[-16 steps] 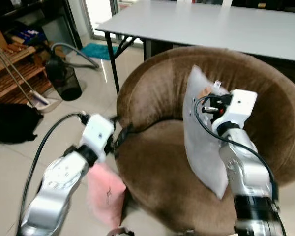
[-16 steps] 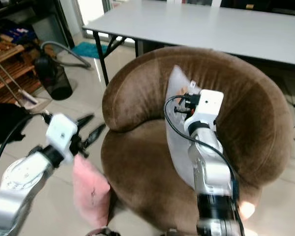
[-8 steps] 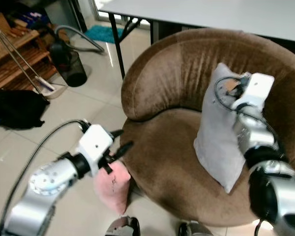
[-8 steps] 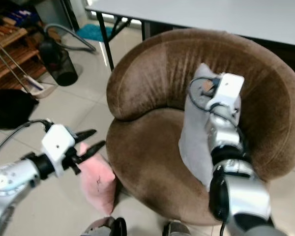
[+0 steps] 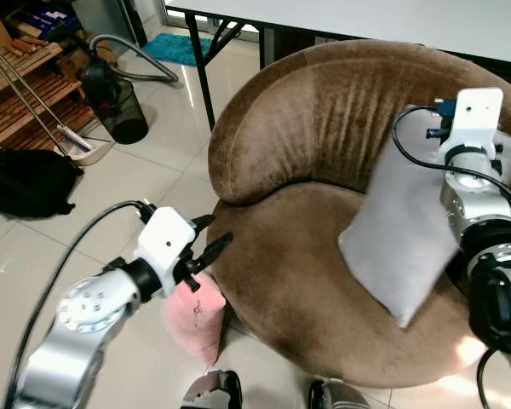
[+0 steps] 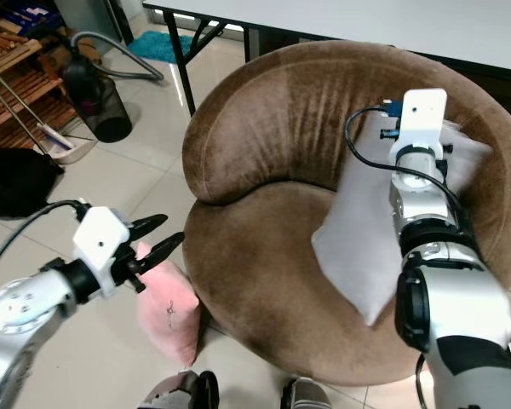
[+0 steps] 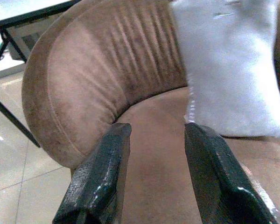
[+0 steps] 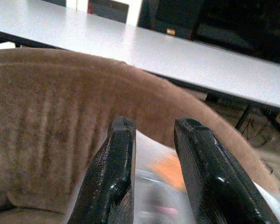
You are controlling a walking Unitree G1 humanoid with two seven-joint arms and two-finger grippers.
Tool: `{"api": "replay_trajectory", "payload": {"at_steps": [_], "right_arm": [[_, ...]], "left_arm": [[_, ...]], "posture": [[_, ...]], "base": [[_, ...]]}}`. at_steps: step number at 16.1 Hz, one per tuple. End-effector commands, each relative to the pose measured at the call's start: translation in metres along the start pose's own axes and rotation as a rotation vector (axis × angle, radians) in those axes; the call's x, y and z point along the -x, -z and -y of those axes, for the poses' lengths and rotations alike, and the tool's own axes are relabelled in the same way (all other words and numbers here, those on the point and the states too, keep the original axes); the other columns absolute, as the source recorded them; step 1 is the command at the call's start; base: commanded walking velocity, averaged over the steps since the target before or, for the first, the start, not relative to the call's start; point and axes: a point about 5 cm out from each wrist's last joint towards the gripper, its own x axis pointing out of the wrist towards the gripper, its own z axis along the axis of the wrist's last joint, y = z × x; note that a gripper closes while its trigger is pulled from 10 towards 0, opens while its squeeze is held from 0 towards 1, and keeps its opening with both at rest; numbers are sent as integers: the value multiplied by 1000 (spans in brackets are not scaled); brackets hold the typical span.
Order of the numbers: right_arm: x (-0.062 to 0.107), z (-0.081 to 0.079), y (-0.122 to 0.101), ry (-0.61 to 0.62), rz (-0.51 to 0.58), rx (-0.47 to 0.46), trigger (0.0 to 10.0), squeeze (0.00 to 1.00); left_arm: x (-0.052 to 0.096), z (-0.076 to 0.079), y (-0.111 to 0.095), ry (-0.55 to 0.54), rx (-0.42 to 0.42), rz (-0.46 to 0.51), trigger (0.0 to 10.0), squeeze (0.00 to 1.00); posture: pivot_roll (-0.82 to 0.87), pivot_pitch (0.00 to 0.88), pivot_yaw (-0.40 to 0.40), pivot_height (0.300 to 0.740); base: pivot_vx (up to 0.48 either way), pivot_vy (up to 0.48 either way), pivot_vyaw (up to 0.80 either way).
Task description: Move the pillow to the sofa from floor
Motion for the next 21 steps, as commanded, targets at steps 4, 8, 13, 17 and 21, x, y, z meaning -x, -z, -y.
{"api": "replay_trajectory", "payload": {"at_steps": [4,8,13,17,21], "right_arm": [[2,-8,0,-122,9,-81,10000,0],[69,-44,29,-282,-28,-279,10000,0],[153,-64,45,-283,-168,-381,10000,0],[173,-70,51,-337,-237,-281,10000,0],[179,-74,50,-376,-258,-249,10000,0]], "left_arm": [[-5,-11,14,-195,-7,-51,10000,0],[2,-12,30,-310,58,-82,10000,0],[-12,-15,27,-347,76,-59,10000,0],[-19,-11,24,-344,79,-30,10000,0],[-14,-10,26,-379,112,-19,10000,0]], "posture": [[54,103,43,740],[-17,91,45,740],[-62,69,65,740],[-39,62,41,740],[-47,71,20,740]], "base": [[0,0,0],[0,0,0],[-116,0,0],[-272,0,0],[0,0,0]]}}
